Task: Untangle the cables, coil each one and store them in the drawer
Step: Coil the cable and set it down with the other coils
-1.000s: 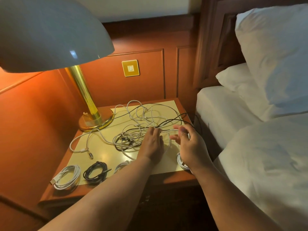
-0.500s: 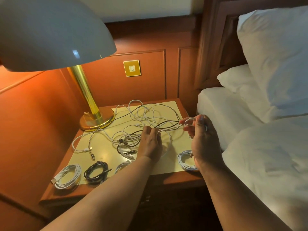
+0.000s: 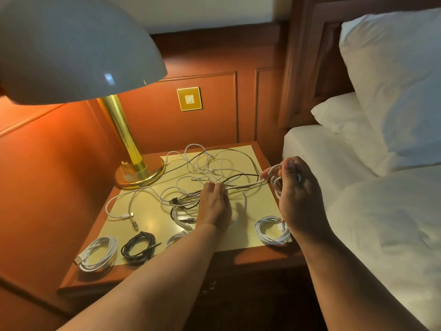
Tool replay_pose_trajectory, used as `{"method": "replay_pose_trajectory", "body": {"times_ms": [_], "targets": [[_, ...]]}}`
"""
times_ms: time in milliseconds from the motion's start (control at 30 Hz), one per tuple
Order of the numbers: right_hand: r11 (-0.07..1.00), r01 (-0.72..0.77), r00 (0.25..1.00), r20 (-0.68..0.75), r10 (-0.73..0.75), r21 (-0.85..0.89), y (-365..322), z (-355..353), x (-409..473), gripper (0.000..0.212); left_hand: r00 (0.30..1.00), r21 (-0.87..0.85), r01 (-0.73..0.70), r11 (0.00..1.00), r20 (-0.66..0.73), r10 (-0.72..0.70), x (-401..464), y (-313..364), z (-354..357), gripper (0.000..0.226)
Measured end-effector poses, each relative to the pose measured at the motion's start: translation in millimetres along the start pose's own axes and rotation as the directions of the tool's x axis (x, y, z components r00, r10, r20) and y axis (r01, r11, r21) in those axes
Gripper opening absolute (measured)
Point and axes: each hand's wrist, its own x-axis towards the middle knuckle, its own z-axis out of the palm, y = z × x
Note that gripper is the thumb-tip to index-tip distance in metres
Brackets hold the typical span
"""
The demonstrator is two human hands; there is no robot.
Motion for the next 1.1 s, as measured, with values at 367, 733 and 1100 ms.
{"method": "replay_pose_trajectory", "body": {"times_ms": [367,733,1100], "targets": [[0.711,-0.701,0.637,0.401,0.658,-0.053,6,7,-6,0.040,1.000,0.027,0.009,1.000,0.005,-0.009,1,1,0,0.039],[0.772,-0.632,0.726,0.302,0.618,-0.063,9,23,-16,0.030,0.997,0.140,-0.071,0.988,0.029,0.068,-3,1,-1,0.048],[0.615,-0.613,0.760,0.157,0.630,0.496,3,15,-7,0.042,1.000,0.092,0.001,0.996,-0.010,0.000,-5,6,-7,0.049]]}}
